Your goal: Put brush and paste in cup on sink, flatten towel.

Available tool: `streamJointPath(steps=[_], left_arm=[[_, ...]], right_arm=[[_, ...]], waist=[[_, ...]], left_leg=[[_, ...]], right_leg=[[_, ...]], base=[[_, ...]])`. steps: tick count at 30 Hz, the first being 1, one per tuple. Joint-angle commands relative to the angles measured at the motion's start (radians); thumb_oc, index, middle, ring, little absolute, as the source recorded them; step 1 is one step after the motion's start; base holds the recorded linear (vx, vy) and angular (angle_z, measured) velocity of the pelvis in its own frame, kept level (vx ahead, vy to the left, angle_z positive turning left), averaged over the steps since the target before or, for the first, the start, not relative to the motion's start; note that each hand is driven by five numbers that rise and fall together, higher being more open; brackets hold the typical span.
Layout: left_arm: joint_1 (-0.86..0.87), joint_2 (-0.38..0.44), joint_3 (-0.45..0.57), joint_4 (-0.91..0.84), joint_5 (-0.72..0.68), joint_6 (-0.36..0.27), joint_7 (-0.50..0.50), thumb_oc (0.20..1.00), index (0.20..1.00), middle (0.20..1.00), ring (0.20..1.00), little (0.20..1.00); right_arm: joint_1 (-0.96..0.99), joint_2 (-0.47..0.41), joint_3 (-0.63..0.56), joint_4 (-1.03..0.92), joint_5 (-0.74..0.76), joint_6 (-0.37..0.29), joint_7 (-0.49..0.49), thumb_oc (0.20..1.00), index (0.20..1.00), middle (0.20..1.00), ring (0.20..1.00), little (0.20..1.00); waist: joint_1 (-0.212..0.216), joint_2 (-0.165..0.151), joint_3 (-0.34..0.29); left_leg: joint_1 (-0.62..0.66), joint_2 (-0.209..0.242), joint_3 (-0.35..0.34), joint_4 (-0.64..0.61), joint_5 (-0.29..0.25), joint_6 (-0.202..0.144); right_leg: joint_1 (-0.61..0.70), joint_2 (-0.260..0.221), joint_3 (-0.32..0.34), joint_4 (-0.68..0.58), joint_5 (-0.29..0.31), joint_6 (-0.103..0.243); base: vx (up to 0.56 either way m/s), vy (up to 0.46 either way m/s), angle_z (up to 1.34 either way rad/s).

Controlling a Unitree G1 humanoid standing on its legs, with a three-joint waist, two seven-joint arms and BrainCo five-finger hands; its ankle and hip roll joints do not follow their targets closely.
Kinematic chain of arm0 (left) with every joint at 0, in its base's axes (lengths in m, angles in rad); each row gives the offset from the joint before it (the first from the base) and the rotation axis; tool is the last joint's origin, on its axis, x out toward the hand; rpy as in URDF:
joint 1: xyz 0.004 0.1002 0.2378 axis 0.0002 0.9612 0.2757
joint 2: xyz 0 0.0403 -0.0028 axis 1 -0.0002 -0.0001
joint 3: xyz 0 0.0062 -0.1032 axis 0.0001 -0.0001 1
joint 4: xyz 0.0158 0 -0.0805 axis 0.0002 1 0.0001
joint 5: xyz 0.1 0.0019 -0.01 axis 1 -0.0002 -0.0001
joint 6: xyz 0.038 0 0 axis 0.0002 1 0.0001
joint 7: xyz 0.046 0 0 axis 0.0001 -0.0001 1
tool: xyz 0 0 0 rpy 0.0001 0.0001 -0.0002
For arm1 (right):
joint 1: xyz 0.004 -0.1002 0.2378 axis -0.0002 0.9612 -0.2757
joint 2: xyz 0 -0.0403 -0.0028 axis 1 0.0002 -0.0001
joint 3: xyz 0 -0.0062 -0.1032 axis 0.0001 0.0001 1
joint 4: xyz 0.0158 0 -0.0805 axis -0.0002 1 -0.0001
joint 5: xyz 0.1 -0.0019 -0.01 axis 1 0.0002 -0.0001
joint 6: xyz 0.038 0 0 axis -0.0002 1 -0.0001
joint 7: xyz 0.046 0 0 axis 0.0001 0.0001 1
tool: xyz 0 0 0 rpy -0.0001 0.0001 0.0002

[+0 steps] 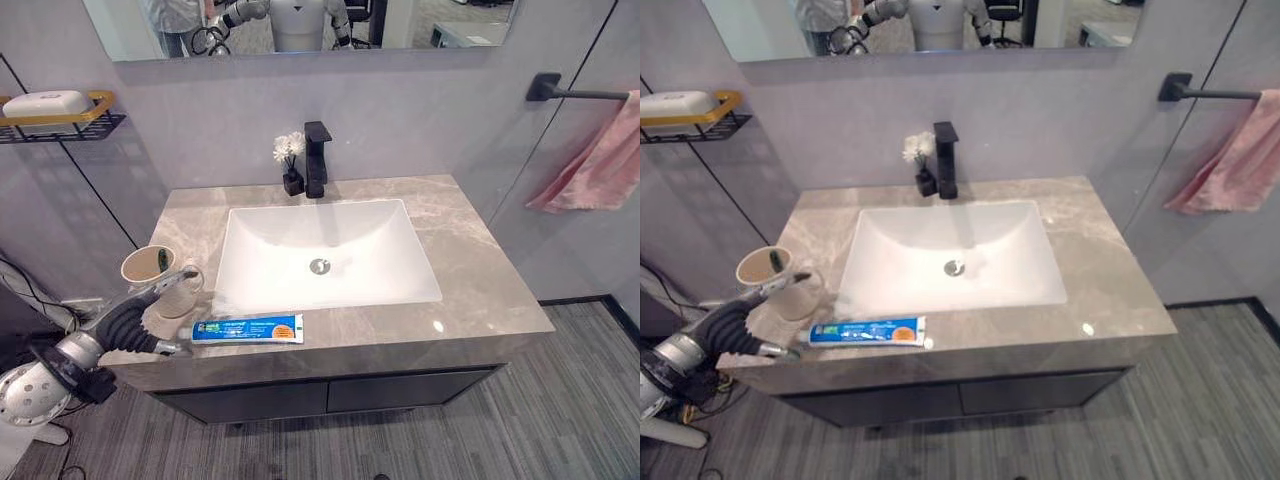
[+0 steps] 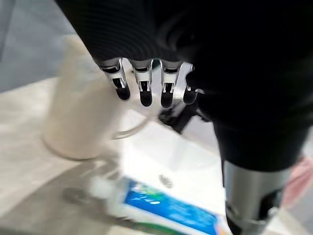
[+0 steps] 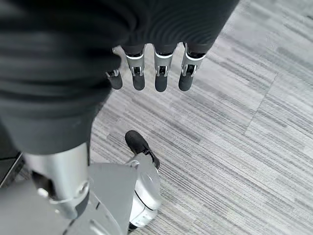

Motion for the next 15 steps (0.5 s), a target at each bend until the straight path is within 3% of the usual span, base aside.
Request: streamJointPath(steps=[1, 15], left_arm=[[-0.106, -0.013, -0.010, -0.030, 0.033, -0.015, 0.035, 1.000, 1.000, 1.000, 1.000, 1.000], [-0.165, -0.100, -0.120, 0.037, 0.097, 0.006, 0.032, 1.000, 1.000, 1.000, 1.000, 1.000]], right_arm=[[-0.081, -0.011, 0.000, 0.023, 0.090, 0.007, -0.027, 1.000, 1.000, 1.000, 1.000, 1.000], [-0.106, 0.001, 0.060, -0.006, 0.029, 0.013, -0.035, 1.000, 1.000, 1.000, 1.000, 1.000]], waist=[[-0.008, -0.018, 0.031], [-0.021, -0.011, 0.024]], left_leg=[[0.004, 0.040, 0.013, 0.010, -0.008, -0.022], [-0.014, 0.038, 0.019, 0.010, -0.017, -0.020]], right_leg=[[-0.005, -0.059, 0.051, 0.014, 0.008, 0.074], [-0.021, -0.063, 0.058, 0.007, 0.007, 0.076]], base=[[-0.01, 0.002, 0.03], [0.00, 0.002, 0.00]])
